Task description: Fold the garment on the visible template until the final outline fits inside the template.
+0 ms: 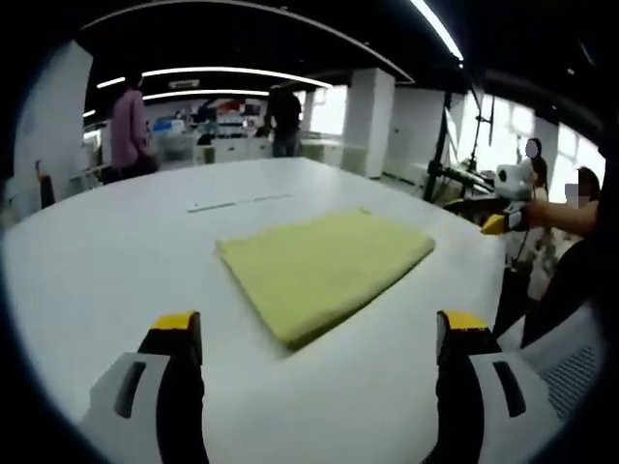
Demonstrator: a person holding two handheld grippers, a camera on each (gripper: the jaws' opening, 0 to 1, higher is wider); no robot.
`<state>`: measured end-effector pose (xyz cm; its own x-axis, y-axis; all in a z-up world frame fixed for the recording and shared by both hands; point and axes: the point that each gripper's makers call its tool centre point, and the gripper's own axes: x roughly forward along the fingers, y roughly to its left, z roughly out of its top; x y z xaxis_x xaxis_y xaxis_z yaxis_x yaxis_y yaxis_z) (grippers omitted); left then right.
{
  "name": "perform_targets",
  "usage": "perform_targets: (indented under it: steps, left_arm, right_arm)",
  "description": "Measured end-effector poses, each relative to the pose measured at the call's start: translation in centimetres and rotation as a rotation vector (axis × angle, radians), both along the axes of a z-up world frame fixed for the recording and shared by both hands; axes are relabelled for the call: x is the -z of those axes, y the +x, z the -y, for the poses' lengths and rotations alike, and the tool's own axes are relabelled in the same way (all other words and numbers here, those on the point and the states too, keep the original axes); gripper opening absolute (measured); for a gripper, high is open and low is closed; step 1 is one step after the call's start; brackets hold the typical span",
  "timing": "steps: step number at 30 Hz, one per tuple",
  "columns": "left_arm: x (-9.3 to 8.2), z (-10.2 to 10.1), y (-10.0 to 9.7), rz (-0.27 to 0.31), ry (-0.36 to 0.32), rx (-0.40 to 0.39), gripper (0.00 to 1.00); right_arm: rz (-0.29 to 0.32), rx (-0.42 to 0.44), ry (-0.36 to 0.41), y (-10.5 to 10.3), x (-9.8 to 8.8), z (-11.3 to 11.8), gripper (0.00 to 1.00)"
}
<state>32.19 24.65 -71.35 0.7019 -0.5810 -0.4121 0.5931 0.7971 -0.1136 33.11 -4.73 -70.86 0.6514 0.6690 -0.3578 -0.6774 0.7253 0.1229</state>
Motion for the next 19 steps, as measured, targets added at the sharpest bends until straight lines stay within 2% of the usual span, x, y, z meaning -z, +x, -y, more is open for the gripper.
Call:
perform_targets:
  steps: [19]
  left_arm:
    - [-0.36, -0.75, -0.57, -0.003, 0.007, -0.044, 0.99]
  right_arm:
    - [-0.003, -0.002, -0.016, -0.73, 0.49, 0.01, 0.99]
